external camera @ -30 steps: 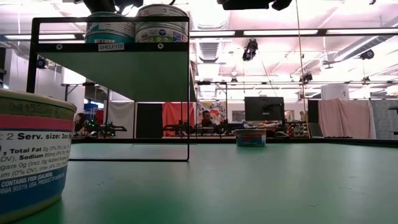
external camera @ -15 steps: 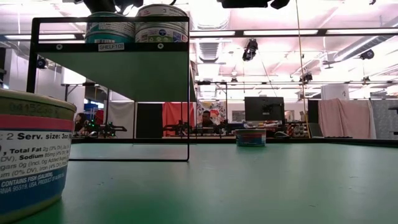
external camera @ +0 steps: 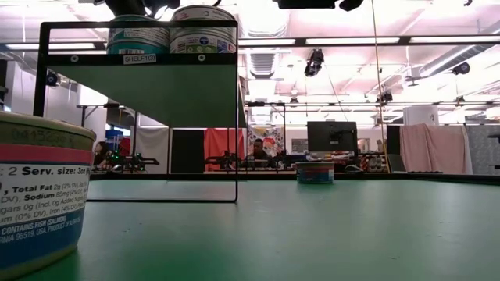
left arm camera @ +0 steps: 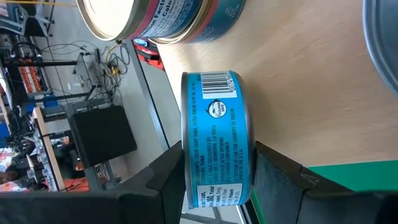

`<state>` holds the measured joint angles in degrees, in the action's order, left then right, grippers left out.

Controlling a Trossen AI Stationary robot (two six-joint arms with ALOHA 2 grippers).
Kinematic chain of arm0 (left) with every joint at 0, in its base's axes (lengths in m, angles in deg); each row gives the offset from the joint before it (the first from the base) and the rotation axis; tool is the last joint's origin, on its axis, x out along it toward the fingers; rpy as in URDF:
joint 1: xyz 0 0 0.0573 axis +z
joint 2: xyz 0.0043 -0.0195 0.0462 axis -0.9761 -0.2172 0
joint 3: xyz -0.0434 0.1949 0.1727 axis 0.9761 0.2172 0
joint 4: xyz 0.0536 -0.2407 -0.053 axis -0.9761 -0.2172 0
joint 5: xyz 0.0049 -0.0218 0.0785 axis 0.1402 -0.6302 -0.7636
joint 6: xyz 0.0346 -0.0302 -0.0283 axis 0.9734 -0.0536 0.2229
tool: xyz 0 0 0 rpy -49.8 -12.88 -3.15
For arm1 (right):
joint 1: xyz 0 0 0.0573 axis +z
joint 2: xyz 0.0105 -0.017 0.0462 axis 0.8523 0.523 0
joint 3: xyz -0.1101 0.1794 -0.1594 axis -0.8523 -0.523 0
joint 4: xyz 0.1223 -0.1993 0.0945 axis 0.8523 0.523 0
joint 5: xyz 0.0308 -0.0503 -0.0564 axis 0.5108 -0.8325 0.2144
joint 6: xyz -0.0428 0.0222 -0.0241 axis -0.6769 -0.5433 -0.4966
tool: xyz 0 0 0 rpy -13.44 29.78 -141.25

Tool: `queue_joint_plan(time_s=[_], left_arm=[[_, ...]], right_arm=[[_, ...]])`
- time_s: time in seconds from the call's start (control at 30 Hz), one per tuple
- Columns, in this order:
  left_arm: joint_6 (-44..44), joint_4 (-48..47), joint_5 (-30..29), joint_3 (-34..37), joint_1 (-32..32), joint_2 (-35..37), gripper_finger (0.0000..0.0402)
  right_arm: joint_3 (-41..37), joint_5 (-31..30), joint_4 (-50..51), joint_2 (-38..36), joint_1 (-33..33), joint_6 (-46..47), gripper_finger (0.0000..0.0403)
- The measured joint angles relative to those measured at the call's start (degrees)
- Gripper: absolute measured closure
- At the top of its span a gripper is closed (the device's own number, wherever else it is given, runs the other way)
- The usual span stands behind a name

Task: Stack canned seafood by type on shelf
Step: Put the yellow and blue tuna can on the shelf

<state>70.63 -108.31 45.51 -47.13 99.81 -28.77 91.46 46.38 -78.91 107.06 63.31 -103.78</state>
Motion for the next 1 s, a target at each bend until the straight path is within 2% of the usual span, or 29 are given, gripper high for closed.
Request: queue_joint_plan(time_s=[0.4,0.63,1.0], left_arm=[[-0.43,0.53,0.22,0.0,0.0,-0.04,0.0256],[-0.43,0.67,0.2,0.0,0.0,-0.04,0.0238],[-0.34,0.69,1.31,0.0,0.04,-0.04,0.023]], right_arm=[[0.0,-0.02,0.0,0.0,0.01,0.0,0.0126],[0.0,-0.02,-0.02,0.0,0.02,0.0,0.0119],[0.0,-0.02,-0.02,0.0,0.01,0.0,0.014]])
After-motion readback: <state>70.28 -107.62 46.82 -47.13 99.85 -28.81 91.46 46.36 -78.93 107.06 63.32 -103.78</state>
